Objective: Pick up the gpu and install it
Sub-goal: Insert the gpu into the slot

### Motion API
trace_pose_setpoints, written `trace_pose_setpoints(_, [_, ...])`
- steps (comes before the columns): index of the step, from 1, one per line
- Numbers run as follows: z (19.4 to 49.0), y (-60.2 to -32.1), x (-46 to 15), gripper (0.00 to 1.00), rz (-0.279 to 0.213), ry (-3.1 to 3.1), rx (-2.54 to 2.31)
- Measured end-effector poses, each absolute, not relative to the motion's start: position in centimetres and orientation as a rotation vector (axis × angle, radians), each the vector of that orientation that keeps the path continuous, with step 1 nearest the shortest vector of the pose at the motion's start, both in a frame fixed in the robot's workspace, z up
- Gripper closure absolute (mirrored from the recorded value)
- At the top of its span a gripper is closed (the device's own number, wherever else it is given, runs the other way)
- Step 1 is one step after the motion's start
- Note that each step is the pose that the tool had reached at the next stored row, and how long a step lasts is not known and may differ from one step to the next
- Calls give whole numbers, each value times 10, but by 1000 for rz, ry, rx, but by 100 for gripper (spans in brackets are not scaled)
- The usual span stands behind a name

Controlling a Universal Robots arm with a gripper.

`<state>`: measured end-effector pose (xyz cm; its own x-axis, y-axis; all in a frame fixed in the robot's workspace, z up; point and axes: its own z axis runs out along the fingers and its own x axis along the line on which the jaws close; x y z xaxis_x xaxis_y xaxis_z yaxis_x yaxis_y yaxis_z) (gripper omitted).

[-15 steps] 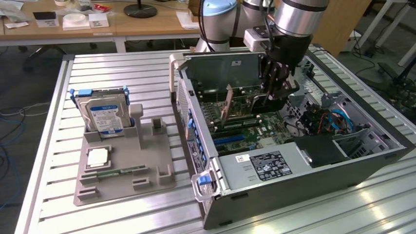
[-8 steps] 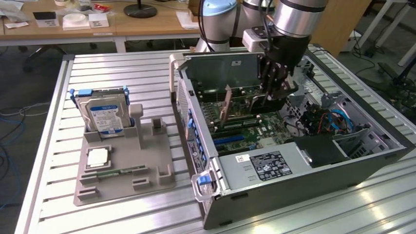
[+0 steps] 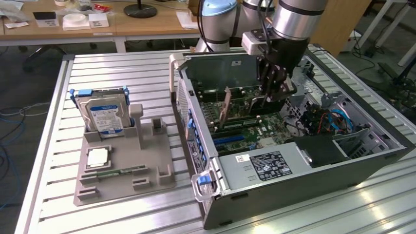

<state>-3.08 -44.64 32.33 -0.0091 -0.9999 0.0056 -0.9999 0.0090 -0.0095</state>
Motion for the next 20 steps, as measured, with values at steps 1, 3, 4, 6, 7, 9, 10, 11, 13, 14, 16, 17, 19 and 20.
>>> trace_pose_setpoints(1, [323,-446,-31,73,-17,2230,-2209])
trace_pose_setpoints(3, [323,-446,-31,73,-17,2229,-2209])
trace_pose_setpoints(4, [322,-446,-32,73,-17,2229,-2209])
trace_pose_setpoints(6, [321,-446,-34,73,-17,2230,-2209])
trace_pose_setpoints(7, [319,-446,-34,73,-17,2229,-2209])
trace_pose_setpoints(9, [316,-446,-34,73,-17,2229,-2210])
trace_pose_setpoints(10, [314,-446,-34,73,-17,2229,-2209])
trace_pose_setpoints(11, [312,-446,-35,73,-17,2229,-2209])
trace_pose_setpoints(13, [309,-446,-35,73,-17,2229,-2209])
trace_pose_setpoints(14, [307,-446,-35,73,-17,2229,-2209])
trace_pose_setpoints(16, [305,-446,-35,73,-17,2229,-2209])
trace_pose_setpoints(17, [305,-446,-35,73,-17,2230,-2209])
trace_pose_setpoints(19, [305,-446,-35,73,-17,2230,-2209])
trace_pose_setpoints(20, [305,-446,-35,73,-17,2230,-2209])
